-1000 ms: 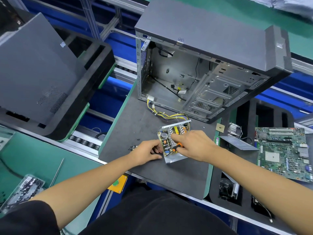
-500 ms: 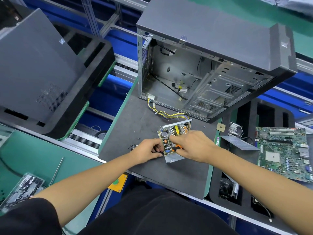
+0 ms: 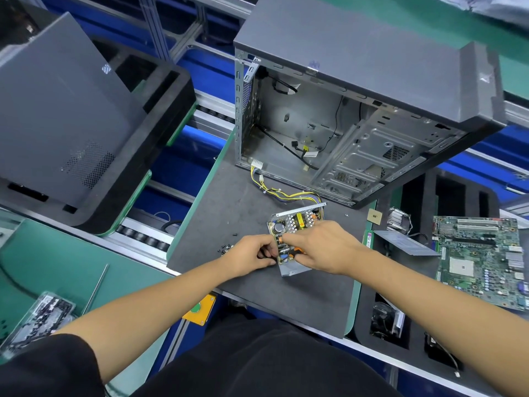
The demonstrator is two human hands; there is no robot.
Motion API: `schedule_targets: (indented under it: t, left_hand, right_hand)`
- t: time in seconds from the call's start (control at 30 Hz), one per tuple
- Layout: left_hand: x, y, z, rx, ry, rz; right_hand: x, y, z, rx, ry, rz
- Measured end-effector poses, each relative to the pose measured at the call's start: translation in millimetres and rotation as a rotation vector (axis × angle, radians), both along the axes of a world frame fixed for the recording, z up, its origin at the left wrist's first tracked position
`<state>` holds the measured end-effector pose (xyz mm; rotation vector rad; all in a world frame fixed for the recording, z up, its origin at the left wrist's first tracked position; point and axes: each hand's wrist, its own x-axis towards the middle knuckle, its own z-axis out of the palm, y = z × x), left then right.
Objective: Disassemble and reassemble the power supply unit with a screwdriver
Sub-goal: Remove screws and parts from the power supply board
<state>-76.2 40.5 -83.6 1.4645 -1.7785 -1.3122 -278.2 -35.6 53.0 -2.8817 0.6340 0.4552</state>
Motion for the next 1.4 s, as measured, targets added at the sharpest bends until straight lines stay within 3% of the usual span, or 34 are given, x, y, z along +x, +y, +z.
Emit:
schedule_targets:
  t: [0.7,0.8,0.93,1.4]
  left_hand:
    - [-1,-4,-13,0.005,0.038,0.018]
    - [-3,-4,-11,0.021,0.057,0.022]
    - [-6,-2,-8,0.049,0.085,0.037]
    - [-7,-1,-2,0.094,0.104,0.079]
  right_hand:
    - [8,3,7,-0.074,-0.07,0.142]
    - [8,1,11,-0.056,-0.149,0.09]
    - [4,-2,11,-0.008,-0.113,-0.024]
    - [2,-5,10,-0.001,-0.093,-0.068]
